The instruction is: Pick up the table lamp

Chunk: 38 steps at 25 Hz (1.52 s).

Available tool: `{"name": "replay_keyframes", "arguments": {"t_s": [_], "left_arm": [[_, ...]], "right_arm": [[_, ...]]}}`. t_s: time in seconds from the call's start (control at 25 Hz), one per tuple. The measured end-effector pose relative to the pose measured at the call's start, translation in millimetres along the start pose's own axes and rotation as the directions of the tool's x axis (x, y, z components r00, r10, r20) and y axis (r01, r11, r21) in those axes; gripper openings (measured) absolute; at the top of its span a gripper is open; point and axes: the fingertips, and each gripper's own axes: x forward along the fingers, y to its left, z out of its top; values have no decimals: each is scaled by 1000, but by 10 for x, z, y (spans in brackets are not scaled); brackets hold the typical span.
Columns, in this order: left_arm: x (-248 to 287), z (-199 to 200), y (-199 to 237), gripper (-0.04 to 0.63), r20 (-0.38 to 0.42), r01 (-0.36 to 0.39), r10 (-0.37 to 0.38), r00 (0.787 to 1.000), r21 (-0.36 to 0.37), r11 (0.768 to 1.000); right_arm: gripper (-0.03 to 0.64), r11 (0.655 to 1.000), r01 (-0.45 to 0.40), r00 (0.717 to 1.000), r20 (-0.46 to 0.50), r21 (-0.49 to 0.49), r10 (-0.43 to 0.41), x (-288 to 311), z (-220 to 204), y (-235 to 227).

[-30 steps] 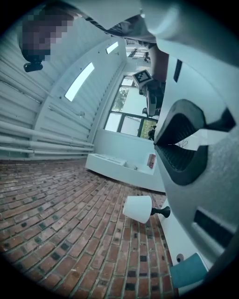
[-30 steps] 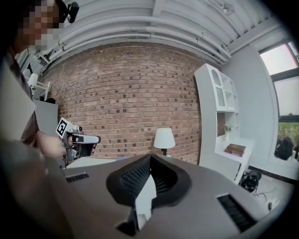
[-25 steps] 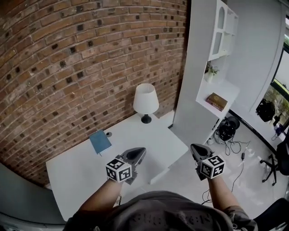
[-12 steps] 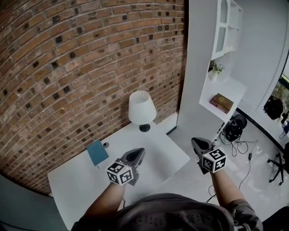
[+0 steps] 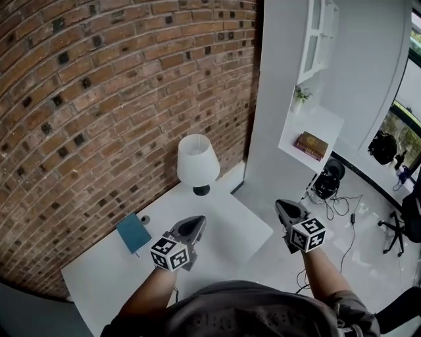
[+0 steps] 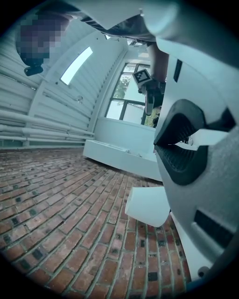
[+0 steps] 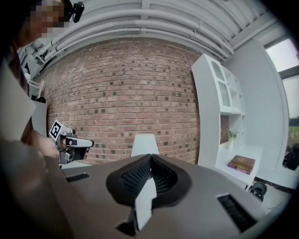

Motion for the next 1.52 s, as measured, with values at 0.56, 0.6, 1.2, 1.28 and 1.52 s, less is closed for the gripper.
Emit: {"name": "replay_keyframes", "arguments": {"t_s": [0.56,0.6,1.2,1.28,1.52], "left_arm": [[-77,-212,222,3,20,-111,112,994,-20,994],[-101,-247,268,3,20,-124,125,992,-19,992],[-545,-1226,1325,3,37,-283,285,958,-58,957],[-577,-1398,1489,3,34,-290,293,956,-67,955],[-574,-1775,1907,3,55,-306,310,949,-66,950]], "right_arm": [[222,987,-145,989,-6,-65,145,597,-57,105],[224,985,-155,988,-11,-71,155,681,-88,133],[227,960,-260,963,-101,-103,250,2401,-1287,686],[228,963,-252,965,-99,-93,243,2635,-1469,701],[232,972,-217,974,-81,-91,210,3281,-1873,688]]}}
